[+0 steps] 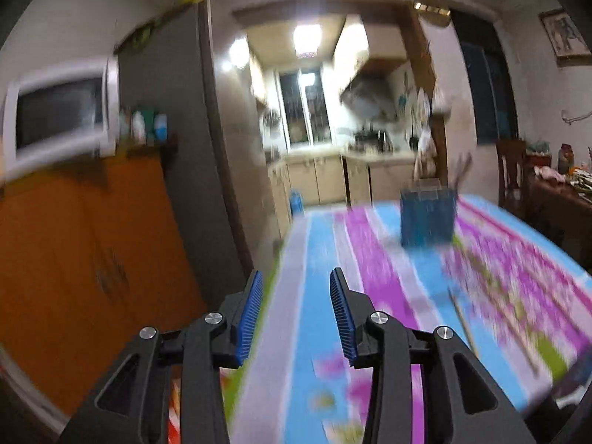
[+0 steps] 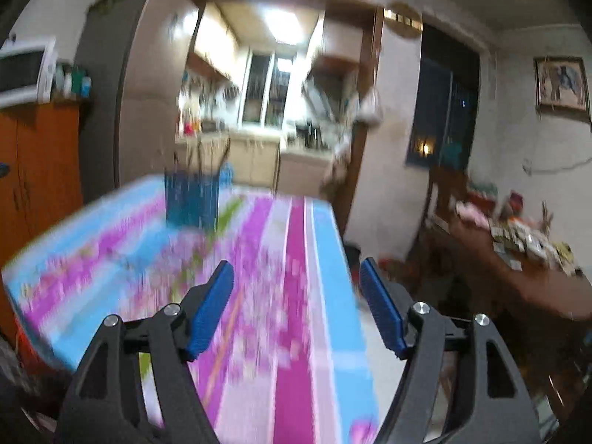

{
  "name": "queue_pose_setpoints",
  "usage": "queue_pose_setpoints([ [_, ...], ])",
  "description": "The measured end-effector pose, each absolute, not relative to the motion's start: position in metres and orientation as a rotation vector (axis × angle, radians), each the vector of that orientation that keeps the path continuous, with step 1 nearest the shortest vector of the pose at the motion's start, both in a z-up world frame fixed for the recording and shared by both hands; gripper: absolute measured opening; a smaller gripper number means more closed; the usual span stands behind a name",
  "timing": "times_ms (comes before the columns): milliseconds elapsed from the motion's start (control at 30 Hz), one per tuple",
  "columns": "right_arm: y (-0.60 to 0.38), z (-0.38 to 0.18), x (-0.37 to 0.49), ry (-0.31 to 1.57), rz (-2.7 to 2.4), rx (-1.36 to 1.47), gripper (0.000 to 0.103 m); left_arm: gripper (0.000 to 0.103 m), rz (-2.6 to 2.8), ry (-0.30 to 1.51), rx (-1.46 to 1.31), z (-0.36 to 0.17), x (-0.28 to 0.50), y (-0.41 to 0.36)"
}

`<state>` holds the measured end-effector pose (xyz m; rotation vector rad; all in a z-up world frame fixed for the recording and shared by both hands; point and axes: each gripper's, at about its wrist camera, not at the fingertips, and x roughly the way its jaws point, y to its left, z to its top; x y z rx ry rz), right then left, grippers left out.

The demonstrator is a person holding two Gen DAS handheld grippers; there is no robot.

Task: Organize utensils
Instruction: 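Bring both open grippers back over the remaining chopsticks, then close the left gripper on a chopstick while the right gripper grasps another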

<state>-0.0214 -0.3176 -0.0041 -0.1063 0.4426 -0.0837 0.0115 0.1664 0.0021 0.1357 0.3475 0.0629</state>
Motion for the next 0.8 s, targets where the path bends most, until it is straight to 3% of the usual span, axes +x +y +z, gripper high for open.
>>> queue_pose_setpoints([
  [100, -0.285, -0.055, -0.034, 0.475, -0.096, -0.15, 0.067, 0.039, 0.076, 0.464, 0.184, -0.073, -0.012, 0.148],
  [233, -0.264, -0.091, -0.035, 0.505, -0.069, -0.099, 0.065, 0.039, -0.007, 0.536, 0.239, -0.127, -0.035, 0.116],
  [367, -0.258, -0.107, -0.034, 0.503, -0.086, -0.07, 0.053, 0.039, -0.005, 0.485, 0.289, -0.137, -0.044, 0.093],
  [533, -0.259, -0.12, -0.033, 0.525, -0.077, -0.018, 0.026, 0.039, 0.035, 0.483, 0.251, -0.14, -0.022, 0.1],
  [633, -0.257, -0.124, -0.033, 0.526, -0.081, -0.019, 0.024, 0.038, 0.02, 0.498, 0.232, -0.143, -0.009, 0.101],
  [800, -0.255, -0.125, -0.034, 0.518, -0.091, -0.025, 0.024, 0.021, -0.023, 0.496, 0.2, -0.146, -0.003, 0.108],
])
